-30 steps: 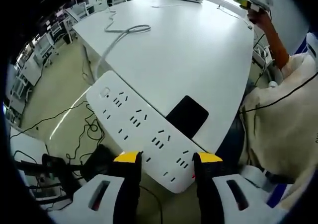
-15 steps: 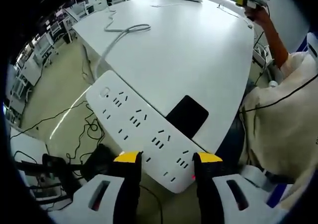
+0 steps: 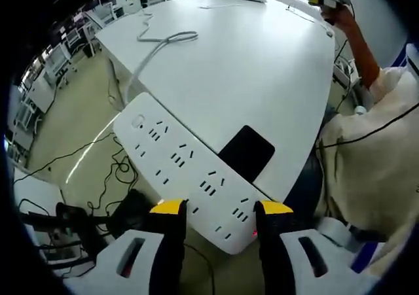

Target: Pick up the power strip scattered on the table, fix it on the side mounting bracket of the table, and press the switch

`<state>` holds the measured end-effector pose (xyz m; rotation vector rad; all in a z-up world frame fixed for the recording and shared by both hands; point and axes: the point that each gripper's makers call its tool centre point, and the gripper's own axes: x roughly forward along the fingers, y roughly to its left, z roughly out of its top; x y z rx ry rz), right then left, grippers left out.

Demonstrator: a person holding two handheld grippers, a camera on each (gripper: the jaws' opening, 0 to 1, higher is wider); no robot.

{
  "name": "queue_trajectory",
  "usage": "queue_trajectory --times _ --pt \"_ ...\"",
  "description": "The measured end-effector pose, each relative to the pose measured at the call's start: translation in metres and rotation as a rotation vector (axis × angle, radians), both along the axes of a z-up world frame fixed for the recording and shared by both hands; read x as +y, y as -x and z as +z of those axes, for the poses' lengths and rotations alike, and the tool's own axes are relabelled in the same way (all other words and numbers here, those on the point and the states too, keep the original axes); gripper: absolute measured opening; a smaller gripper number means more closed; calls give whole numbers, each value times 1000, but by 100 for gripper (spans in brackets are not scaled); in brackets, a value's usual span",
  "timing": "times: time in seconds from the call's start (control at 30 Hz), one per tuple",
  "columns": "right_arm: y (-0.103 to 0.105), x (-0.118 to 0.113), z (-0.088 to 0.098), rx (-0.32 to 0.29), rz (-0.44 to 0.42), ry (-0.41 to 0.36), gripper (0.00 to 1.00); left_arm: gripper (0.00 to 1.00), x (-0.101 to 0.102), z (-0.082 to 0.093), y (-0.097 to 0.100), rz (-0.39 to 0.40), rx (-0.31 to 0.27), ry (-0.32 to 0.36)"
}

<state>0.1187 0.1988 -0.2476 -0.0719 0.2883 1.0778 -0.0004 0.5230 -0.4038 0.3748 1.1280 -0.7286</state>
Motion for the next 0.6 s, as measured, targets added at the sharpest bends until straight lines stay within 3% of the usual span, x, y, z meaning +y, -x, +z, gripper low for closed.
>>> queue_trajectory --times 0.6 --pt "-3 38 7 -12 63 34 0 47 1 -1 0 1 -1 2"
